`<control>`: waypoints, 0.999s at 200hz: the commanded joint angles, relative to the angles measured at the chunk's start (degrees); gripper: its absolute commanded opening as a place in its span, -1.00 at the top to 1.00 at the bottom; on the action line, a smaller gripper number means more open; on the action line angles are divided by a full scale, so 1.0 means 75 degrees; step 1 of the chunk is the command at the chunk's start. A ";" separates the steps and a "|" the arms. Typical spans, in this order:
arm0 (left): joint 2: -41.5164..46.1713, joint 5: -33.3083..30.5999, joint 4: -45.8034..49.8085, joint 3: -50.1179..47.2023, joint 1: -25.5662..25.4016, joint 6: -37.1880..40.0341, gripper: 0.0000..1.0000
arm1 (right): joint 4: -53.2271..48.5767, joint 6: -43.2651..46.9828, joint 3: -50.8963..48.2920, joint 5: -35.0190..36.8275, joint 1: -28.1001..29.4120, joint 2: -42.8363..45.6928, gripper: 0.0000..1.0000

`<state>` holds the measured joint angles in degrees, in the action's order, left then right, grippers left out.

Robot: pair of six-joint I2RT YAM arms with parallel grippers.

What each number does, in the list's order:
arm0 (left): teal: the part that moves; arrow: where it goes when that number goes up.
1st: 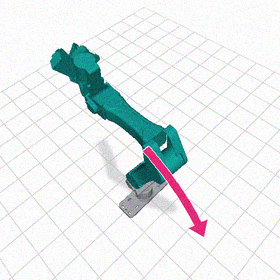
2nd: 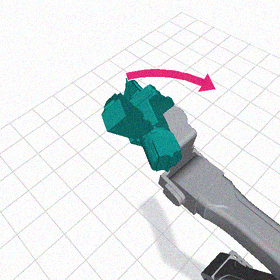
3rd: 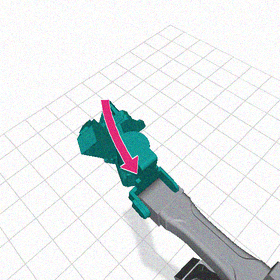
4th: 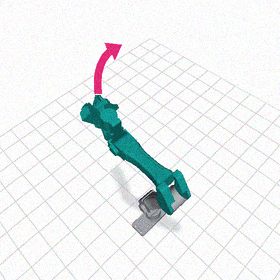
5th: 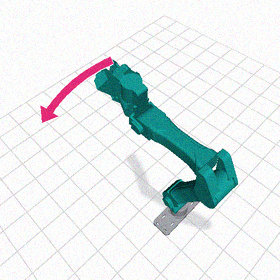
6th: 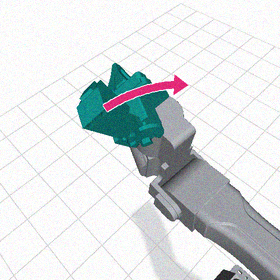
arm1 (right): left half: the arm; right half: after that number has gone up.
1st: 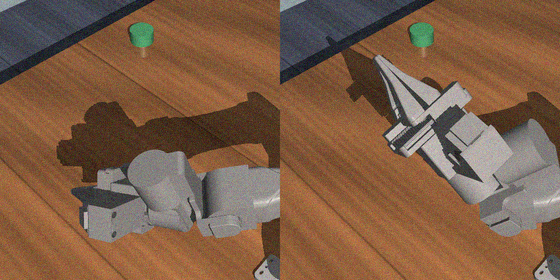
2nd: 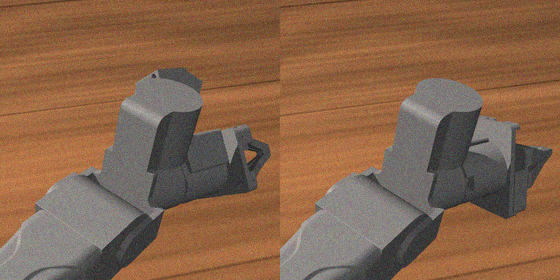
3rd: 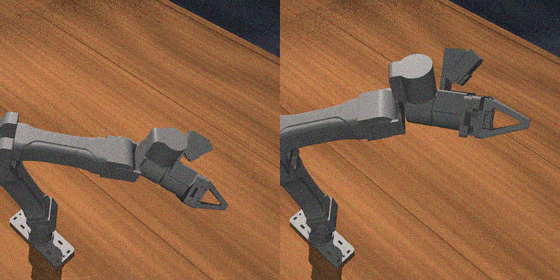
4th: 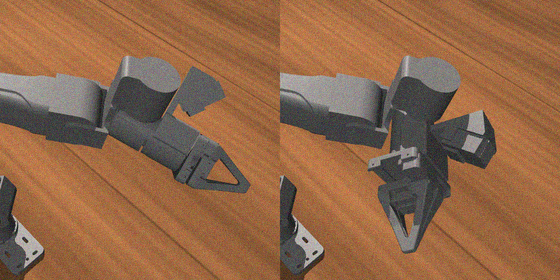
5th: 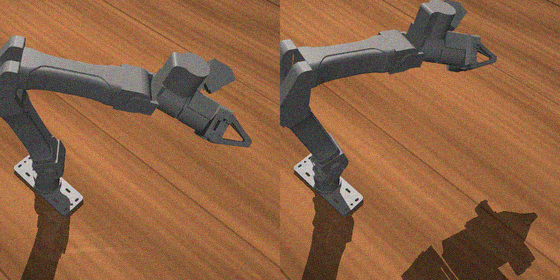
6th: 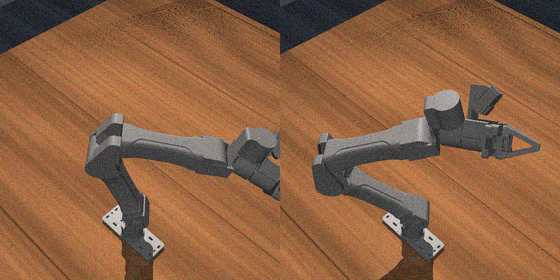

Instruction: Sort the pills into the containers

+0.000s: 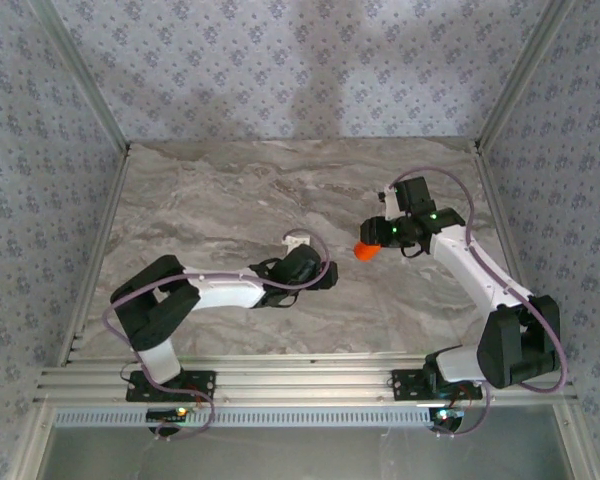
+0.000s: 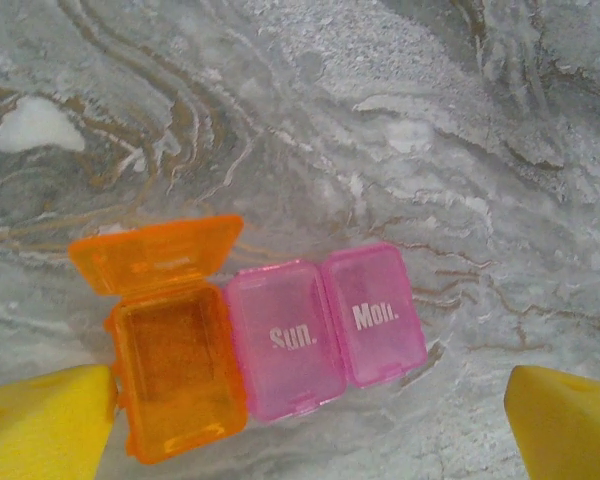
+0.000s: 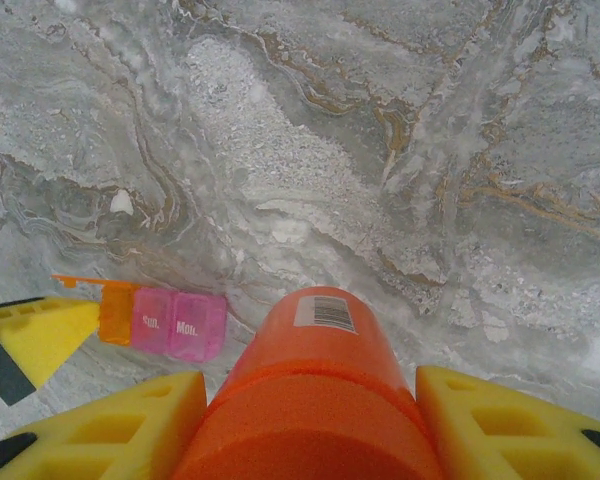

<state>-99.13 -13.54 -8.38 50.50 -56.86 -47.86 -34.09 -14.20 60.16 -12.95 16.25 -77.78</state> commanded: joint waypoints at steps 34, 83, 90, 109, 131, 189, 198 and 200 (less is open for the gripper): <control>0.0454 0.0154 -0.0158 -0.0126 0.0206 0.0462 -0.99 | 0.0025 -0.0170 0.0036 -0.0079 -0.0040 0.0010 0.10; 0.1538 -0.0496 0.0029 -0.0788 0.0267 0.0900 -0.99 | -0.0012 -0.0582 0.0435 -0.0078 0.0049 0.0024 0.10; 0.1751 -0.0584 0.0178 -0.0825 0.0306 0.1061 -0.99 | -0.0255 -0.0596 0.0547 -0.0087 0.0078 0.0012 0.10; 0.2314 -0.0769 0.0643 -0.0843 0.0492 0.1601 -0.99 | -0.0456 -0.0592 0.0922 -0.0116 0.0163 -0.0053 0.10; 0.2950 -0.0847 0.0883 -0.0902 0.0805 0.2501 -0.98 | -0.0726 -0.0572 0.1535 -0.0152 0.0302 -0.0255 0.10; 0.4357 -0.0566 0.0018 -0.1762 0.1637 0.4343 -0.99 | -0.1058 -0.0497 0.2961 -0.0338 0.0779 -0.1106 0.10; 0.4533 -0.0589 -0.0207 -0.1966 0.1653 0.4616 -0.99 | -0.1051 -0.0494 0.3129 -0.0347 0.0924 -0.1242 0.10; 0.4572 -0.0598 -0.0239 -0.2023 0.1652 0.4662 -0.98 | -0.1055 -0.0488 0.3148 -0.0347 0.0950 -0.1275 0.10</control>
<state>-68.03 -18.00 -6.11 39.03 -44.88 -21.50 -40.10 -17.41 79.55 -14.06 21.02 -84.84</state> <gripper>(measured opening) 0.993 0.510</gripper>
